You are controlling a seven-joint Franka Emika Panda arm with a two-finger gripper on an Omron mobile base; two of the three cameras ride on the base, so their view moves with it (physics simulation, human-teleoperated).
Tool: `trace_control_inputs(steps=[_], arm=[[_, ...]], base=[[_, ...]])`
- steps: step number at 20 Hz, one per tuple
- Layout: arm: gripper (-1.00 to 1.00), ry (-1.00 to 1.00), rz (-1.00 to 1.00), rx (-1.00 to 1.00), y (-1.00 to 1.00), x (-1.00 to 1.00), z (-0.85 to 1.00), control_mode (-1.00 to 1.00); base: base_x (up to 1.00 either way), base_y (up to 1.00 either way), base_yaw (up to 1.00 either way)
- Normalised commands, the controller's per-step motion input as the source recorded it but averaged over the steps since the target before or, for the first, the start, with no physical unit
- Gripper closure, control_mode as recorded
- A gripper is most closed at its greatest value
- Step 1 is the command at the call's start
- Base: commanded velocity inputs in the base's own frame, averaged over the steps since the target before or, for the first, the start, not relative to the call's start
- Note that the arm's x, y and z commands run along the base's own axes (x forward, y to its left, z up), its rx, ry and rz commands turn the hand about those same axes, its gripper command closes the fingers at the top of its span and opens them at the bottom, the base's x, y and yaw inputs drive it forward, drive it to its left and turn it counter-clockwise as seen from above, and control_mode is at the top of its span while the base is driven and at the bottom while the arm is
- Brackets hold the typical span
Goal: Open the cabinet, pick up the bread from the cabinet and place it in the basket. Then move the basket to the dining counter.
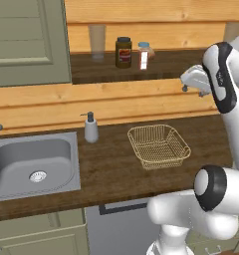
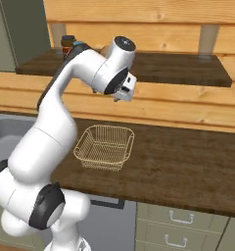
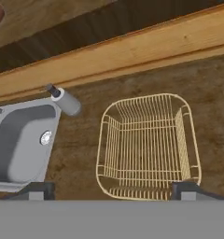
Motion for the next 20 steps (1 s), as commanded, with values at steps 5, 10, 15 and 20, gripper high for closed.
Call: trace_control_inputs(steps=[5,10,15,20], arm=[[-1.00,-0.24,0.07,-0.27,-0.24,0.38,0.85,-1.00],[-1.00,-0.30,0.15,-0.31,-0.14,0.79,0.69,-1.00],[-1.00,-0.15,0.20,-0.30,0.03,0.96,0.26,-1.00],[-1.00,0.02,0.14,-0.02,0.16,0.78,0.11,-1.00]], base=[[0.00,0.00,0.00],[0.00,0.00,0.00],[0.00,0.00,0.00],[0.00,0.00,0.00]])
